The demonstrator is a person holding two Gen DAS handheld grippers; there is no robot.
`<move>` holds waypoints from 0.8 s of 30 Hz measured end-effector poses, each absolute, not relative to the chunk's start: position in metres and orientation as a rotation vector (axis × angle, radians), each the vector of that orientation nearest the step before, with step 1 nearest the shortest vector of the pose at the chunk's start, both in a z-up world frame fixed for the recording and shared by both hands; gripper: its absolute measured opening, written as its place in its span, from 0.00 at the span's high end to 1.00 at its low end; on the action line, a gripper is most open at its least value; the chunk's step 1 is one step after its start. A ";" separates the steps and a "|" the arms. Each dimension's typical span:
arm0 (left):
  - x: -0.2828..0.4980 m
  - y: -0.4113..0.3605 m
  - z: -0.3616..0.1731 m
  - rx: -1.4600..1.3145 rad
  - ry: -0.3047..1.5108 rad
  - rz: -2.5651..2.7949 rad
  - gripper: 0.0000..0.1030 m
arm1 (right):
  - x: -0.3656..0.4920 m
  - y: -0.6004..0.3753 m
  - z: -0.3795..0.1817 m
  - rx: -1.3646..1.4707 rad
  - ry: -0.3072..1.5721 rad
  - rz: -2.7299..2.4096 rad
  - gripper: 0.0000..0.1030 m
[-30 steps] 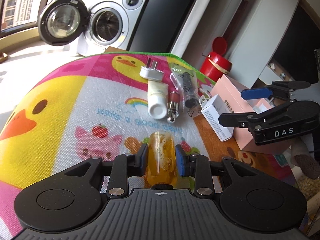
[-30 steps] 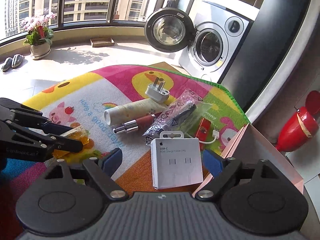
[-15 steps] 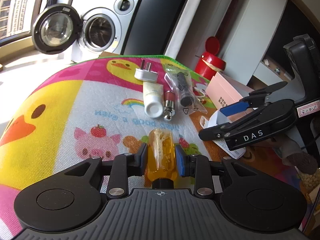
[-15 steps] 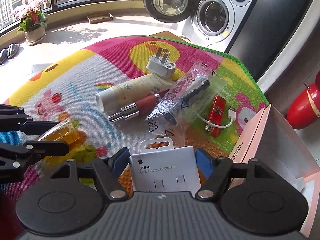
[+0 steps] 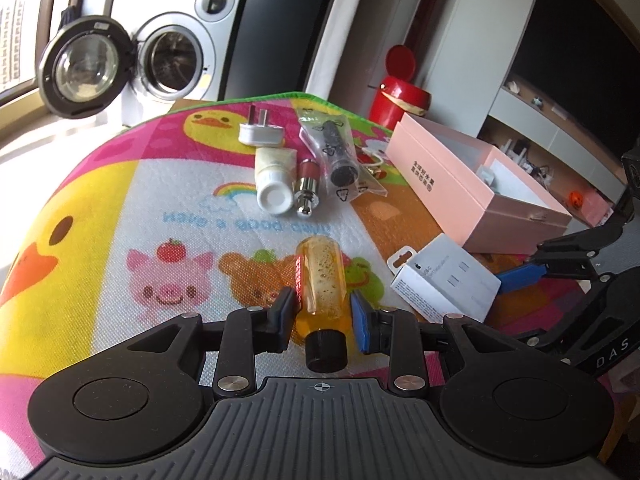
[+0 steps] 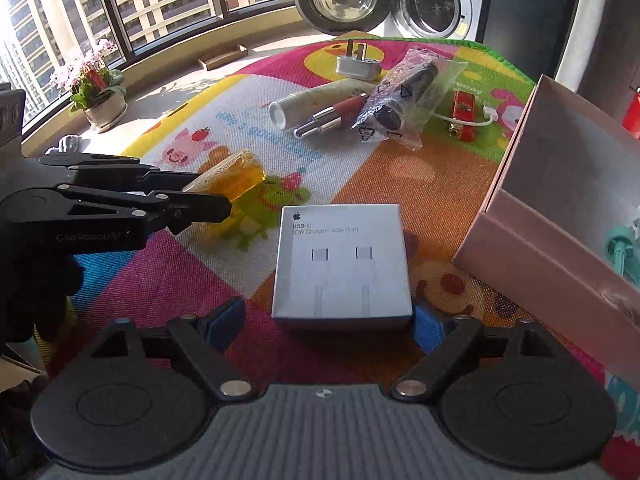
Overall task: Organize rigid objects
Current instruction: 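Lower the yellow bottle and white cable box into the pink box with both tools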
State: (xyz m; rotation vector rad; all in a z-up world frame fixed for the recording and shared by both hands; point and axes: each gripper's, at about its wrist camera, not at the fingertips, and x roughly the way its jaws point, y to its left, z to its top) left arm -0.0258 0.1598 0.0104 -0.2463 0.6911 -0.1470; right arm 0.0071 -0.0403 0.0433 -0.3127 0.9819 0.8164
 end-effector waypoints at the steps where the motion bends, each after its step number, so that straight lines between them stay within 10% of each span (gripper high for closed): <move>1: -0.025 0.160 0.011 -0.252 0.693 -0.145 0.68 | 0.005 -0.042 0.045 -0.315 0.958 0.798 0.16; 24: -0.047 0.103 0.022 -0.071 0.728 -0.268 0.69 | -0.046 -0.083 0.071 -0.389 0.714 0.649 0.33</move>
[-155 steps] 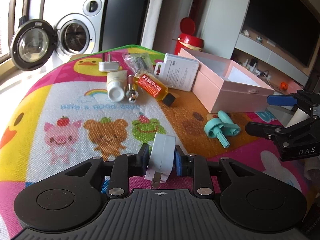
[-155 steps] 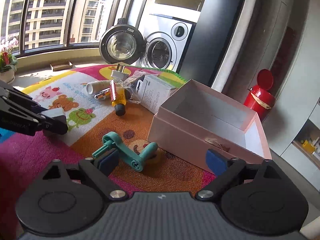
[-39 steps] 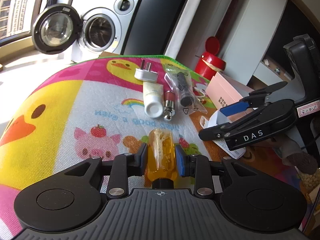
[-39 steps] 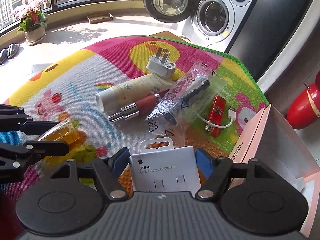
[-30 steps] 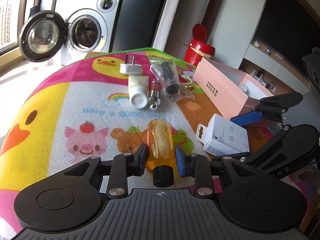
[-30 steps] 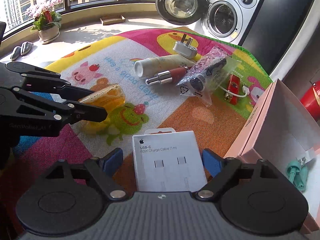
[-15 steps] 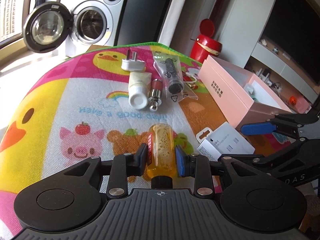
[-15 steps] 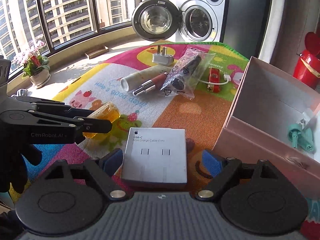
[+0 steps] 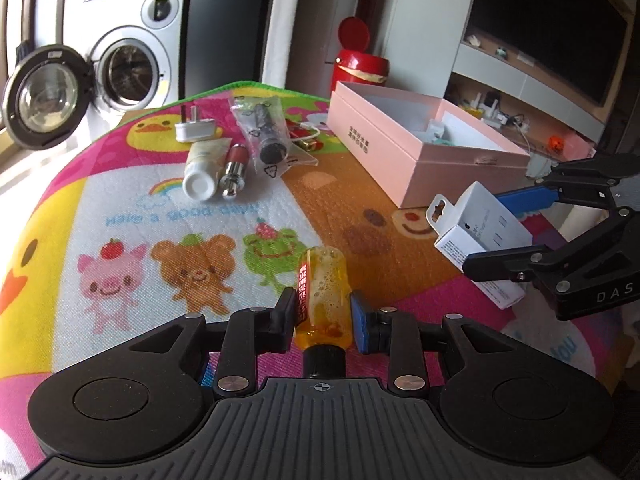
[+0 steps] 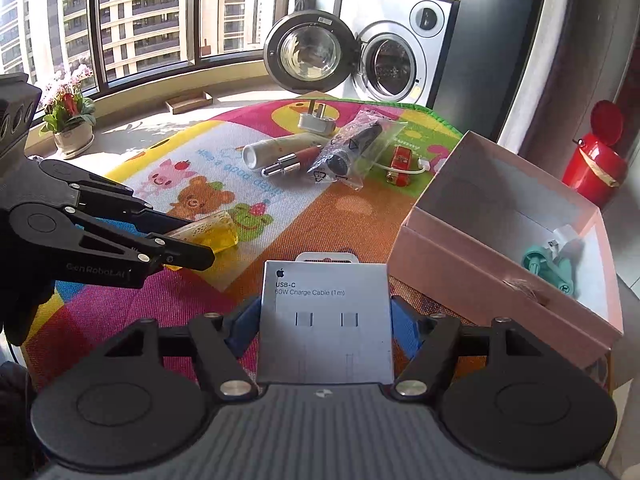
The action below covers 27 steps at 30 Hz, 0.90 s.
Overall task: Organize rigid objects
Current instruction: 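Lower the yellow bottle and white cable box into the pink box with both tools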
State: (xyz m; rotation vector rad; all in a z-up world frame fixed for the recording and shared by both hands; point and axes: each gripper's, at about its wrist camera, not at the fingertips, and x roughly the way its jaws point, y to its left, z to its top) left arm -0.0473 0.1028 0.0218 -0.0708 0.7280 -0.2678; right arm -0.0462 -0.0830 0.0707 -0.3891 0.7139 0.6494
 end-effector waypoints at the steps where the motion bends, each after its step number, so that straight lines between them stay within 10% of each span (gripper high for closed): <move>1: -0.052 0.095 0.024 -0.054 0.721 -0.297 0.69 | -0.053 -0.092 0.076 -0.386 0.699 0.635 0.33; 17: -0.063 0.018 0.111 0.118 0.447 -0.439 0.68 | -0.089 -0.190 0.142 -0.261 0.467 0.384 0.33; 27: 0.072 0.002 0.150 -0.018 0.447 -0.474 0.68 | 0.009 -0.175 0.146 -0.183 0.445 0.315 0.33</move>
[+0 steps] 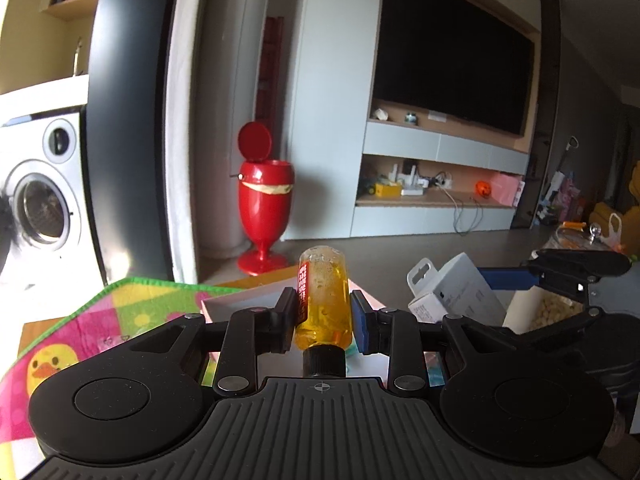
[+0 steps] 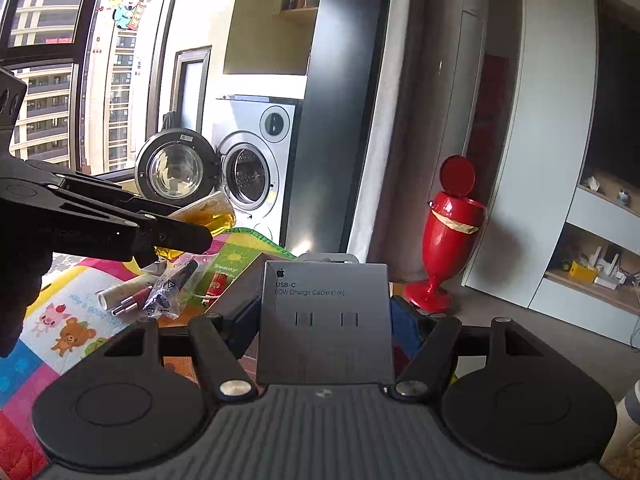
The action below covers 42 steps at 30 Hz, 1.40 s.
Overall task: Organize rigid objects
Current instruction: 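Lower the yellow bottle and white cable box into the pink box with both tools, then grasp the red lipstick tube with the left tool while the right tool grasps the bagged black item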
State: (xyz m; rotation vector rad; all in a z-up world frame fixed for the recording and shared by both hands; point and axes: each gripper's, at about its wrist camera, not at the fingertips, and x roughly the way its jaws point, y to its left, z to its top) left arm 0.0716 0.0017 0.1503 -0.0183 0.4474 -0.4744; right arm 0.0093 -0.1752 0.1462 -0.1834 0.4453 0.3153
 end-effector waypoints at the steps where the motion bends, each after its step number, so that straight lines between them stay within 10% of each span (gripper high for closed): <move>1: 0.087 0.001 0.149 -0.035 0.453 -0.484 0.68 | 0.023 -0.172 0.143 -0.170 0.462 0.322 0.33; 15: 0.134 0.067 0.091 -0.072 0.530 -0.245 0.68 | 0.022 -0.163 0.072 -0.212 0.547 0.361 0.19; 24: 0.081 0.186 0.049 -0.321 0.582 0.070 0.68 | 0.023 -0.110 0.087 -0.264 0.599 0.476 0.19; 42: 0.041 0.186 0.019 -0.405 0.470 0.002 0.68 | 0.173 0.049 0.084 -0.201 0.869 0.483 0.32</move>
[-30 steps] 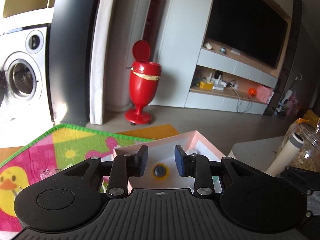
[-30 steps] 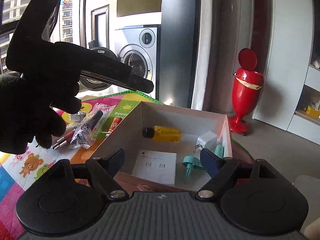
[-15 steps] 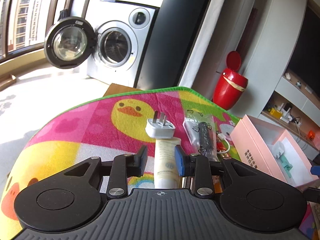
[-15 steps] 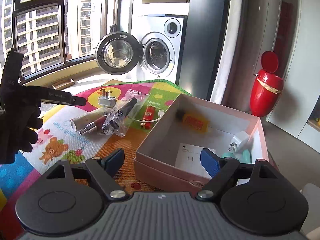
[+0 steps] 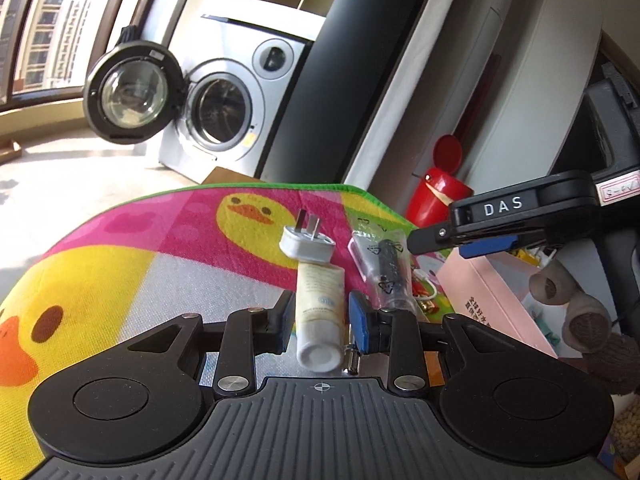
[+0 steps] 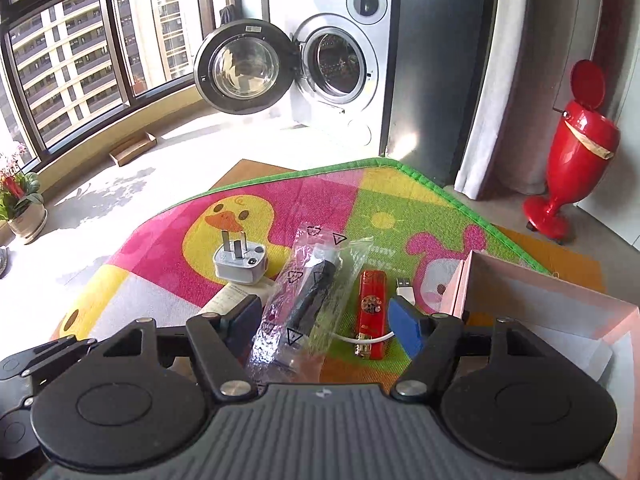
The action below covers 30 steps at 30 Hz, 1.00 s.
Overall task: Organize rigid objects
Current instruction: 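Grasp the red lipstick tube with the left tool while the right tool grasps the bagged black item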
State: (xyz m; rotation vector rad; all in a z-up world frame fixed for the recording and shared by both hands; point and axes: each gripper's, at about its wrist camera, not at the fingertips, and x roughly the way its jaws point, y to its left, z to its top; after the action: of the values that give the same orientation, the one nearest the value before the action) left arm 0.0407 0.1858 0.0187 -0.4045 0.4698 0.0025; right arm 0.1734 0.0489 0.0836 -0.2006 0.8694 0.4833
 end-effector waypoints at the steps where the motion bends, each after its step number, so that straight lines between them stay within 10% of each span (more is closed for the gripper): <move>1: 0.040 0.186 0.018 -0.408 0.466 -0.010 0.68 | 0.185 0.055 0.079 -0.188 0.893 0.472 0.32; 8: 0.040 0.185 0.014 -0.422 0.474 -0.059 0.68 | 0.241 0.086 0.050 -0.230 0.954 0.375 0.39; 13: 0.039 0.188 0.013 -0.434 0.468 -0.065 0.68 | 0.241 0.093 0.034 -0.229 1.081 0.472 0.76; 27: 0.019 0.189 0.021 -0.489 0.518 -0.029 0.68 | 0.068 0.022 0.051 -0.288 1.065 0.757 0.79; 30: 0.003 0.170 0.030 -0.301 0.535 -0.101 0.68 | 0.036 0.000 0.053 -0.340 0.999 0.748 0.67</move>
State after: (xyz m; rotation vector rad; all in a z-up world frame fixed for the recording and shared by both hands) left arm 0.0026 0.1704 0.0296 -0.3012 0.5354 -0.1012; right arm 0.0363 0.0001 0.0528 -0.3398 0.9993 0.7476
